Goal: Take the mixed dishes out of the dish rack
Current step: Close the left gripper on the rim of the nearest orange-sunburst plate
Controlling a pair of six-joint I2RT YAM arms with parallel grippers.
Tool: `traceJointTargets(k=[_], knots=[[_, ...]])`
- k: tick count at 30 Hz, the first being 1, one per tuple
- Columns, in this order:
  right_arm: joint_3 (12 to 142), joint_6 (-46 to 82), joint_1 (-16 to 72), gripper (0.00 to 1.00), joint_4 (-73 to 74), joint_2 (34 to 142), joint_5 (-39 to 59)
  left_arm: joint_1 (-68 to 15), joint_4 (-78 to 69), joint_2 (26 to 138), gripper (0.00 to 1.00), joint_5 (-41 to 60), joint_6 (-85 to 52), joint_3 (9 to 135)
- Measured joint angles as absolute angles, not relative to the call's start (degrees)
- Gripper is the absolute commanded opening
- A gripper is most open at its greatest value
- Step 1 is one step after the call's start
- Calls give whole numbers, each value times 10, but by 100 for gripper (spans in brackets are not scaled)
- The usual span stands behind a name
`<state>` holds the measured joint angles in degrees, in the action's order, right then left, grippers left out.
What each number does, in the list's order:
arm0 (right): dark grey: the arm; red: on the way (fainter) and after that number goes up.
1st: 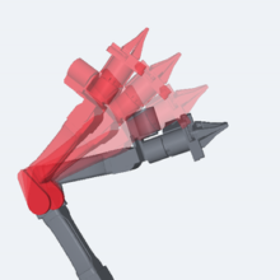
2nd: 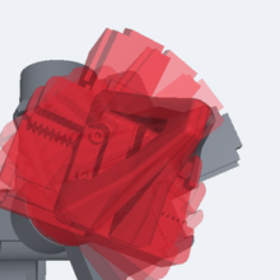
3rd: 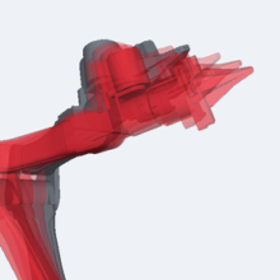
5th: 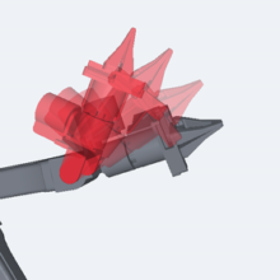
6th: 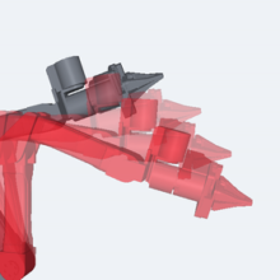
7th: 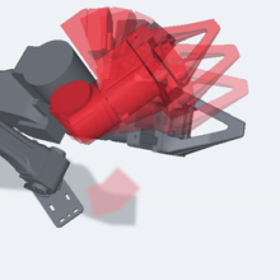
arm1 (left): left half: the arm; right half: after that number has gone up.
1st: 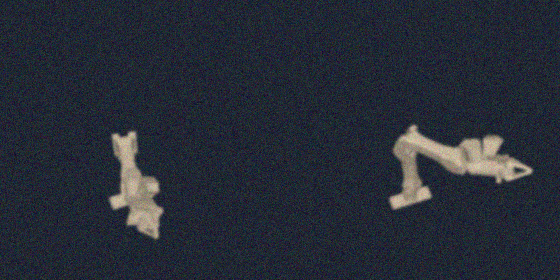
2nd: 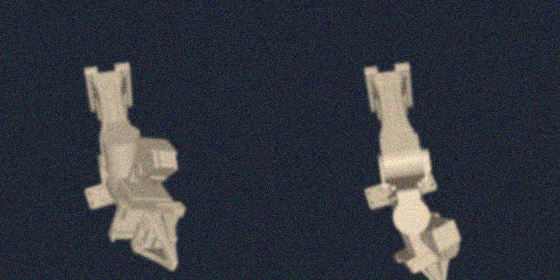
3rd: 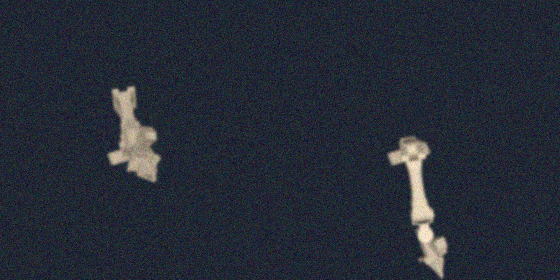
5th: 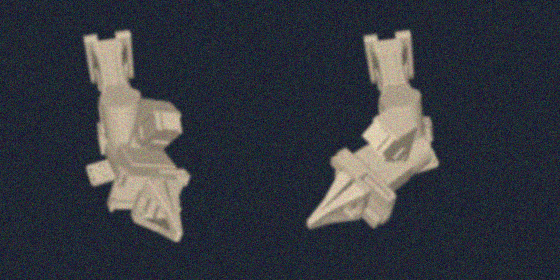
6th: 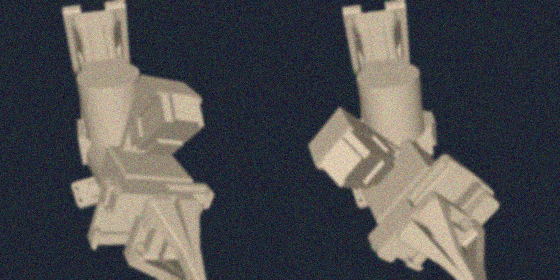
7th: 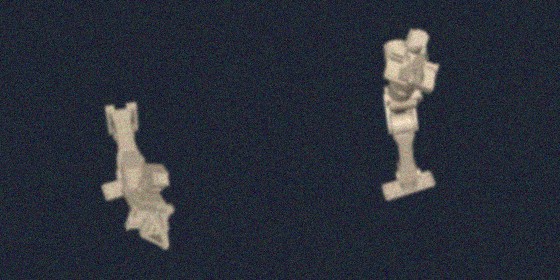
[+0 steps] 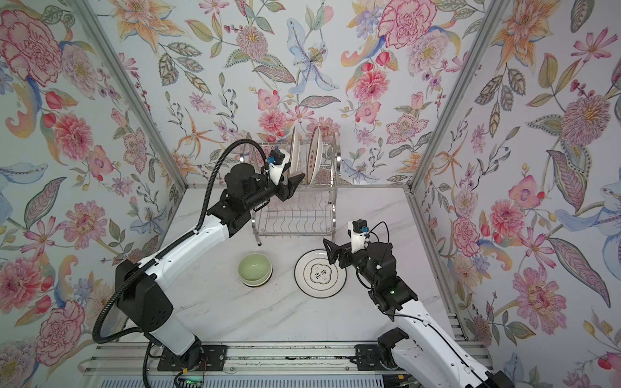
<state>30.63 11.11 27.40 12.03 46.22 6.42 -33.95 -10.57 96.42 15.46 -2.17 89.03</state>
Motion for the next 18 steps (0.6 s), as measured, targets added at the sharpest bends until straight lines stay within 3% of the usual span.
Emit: traceJointTargets(k=[8,18], knots=[[306,107,276,99,153,451,64,-342,-122,976,46,88,-29,905],[303,96,276,99,152,438,54,-345,-133,1006,37,72,-45,912]])
